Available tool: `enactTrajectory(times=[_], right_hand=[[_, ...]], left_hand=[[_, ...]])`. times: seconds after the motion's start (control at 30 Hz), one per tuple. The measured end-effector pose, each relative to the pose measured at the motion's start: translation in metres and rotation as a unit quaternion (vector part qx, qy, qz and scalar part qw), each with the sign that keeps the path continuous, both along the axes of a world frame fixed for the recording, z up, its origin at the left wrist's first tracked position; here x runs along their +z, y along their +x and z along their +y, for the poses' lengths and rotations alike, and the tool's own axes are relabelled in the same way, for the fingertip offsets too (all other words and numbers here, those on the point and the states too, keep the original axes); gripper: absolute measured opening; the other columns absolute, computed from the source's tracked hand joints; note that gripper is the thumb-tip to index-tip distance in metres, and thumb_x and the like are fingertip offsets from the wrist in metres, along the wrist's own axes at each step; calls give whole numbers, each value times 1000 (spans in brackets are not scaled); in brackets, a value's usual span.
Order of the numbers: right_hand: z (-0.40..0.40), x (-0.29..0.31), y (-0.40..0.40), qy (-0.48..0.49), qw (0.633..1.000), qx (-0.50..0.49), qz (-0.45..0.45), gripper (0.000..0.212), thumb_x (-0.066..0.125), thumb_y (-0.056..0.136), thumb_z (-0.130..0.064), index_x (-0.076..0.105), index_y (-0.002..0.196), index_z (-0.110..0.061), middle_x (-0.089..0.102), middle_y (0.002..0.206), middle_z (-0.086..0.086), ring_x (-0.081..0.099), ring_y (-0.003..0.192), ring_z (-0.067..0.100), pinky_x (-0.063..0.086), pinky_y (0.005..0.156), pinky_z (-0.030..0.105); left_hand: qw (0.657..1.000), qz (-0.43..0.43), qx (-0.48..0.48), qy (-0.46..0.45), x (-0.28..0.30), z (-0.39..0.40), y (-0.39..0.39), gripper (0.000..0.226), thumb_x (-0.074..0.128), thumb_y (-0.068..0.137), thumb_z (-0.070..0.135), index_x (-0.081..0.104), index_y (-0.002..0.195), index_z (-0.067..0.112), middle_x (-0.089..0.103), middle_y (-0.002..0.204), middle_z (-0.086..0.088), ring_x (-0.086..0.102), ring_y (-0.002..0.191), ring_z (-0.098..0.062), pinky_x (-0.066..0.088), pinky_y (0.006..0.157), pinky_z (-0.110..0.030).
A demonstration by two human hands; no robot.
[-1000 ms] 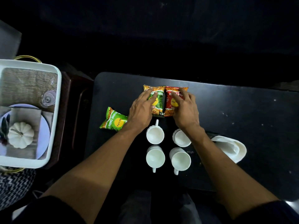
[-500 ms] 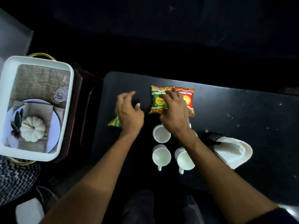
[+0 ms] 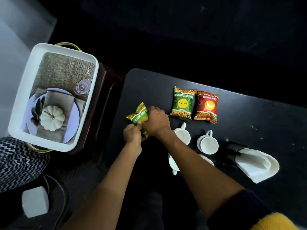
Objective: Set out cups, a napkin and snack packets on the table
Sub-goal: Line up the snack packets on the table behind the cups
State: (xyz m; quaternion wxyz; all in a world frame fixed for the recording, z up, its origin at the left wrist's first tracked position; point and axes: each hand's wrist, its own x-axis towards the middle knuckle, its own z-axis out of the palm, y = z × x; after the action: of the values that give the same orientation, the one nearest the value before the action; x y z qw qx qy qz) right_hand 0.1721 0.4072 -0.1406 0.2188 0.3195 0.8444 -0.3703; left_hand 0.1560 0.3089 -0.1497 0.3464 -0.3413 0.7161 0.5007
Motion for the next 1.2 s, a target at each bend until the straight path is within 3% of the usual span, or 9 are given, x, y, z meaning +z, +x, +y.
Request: enactTrajectory(times=[0.17,0.33,0.53,0.63,0.8,0.87,0.93,1.03,1.2], right_hand=[[13,3,0,-56,995,-84,29,44,77,75,-32,67,110,-8,66,112,13,60,107,31,53,85,37],[41,24,13,-86,971,-204,88,43,82,69,-21,65,108,-13,65,88,-4,63,81,16,48,62,24],[96,48,55,-169,910,-357,128,44,75,69,-28,57,108,-20,69,99,0,69,84,15,60,72,38],[125,55,81,-135,899,-392,141,44,78,72,-33,52,105,-23,69,97,-3,70,81,12,57,67,30],[176,57,124,-97,885,-439,122,37,80,76,-26,60,106,-16,73,103,6,72,91,22,59,82,43],[195,55,140,-51,891,-444,84,38,76,77,-26,64,110,-11,72,105,9,70,97,27,57,82,39],[208,52,154,8,890,-455,32,42,71,79,-28,62,115,-9,69,108,10,67,100,29,50,75,32],[218,45,161,55,870,-488,-35,44,71,81,-29,59,117,-6,64,108,13,63,105,35,47,80,35],[224,27,158,31,868,-489,-83,52,71,84,-27,56,127,-3,64,124,17,61,114,37,48,100,48]], left_hand=[[998,53,-6,26,13,4,-5,22,64,97,20,66,112,4,71,111,-15,67,102,-29,56,92,-47],[991,97,-46,75,33,27,-3,22,64,96,16,66,114,4,73,106,-12,69,95,-21,56,90,-41],[975,135,-131,119,48,84,11,22,67,93,12,67,113,3,73,107,-17,69,91,-23,57,76,-34],[958,144,-190,158,51,117,28,21,68,91,8,68,111,0,72,104,-19,69,91,-23,58,83,-37],[931,135,-282,189,50,162,56,25,69,91,12,69,115,5,73,105,-11,70,93,-19,58,77,-25],[914,156,-337,164,45,172,63,27,70,90,12,68,117,7,71,108,-10,67,97,-19,56,80,-25],[861,233,-446,77,37,177,67,32,71,89,13,65,121,13,63,115,-3,61,107,-18,54,90,-31],[701,405,-581,-89,26,175,61,54,71,85,17,53,137,21,48,134,-3,46,127,-22,39,105,-40],[535,382,-742,-132,7,174,48,78,64,90,36,21,155,37,6,166,-6,7,153,-28,17,115,-60]])
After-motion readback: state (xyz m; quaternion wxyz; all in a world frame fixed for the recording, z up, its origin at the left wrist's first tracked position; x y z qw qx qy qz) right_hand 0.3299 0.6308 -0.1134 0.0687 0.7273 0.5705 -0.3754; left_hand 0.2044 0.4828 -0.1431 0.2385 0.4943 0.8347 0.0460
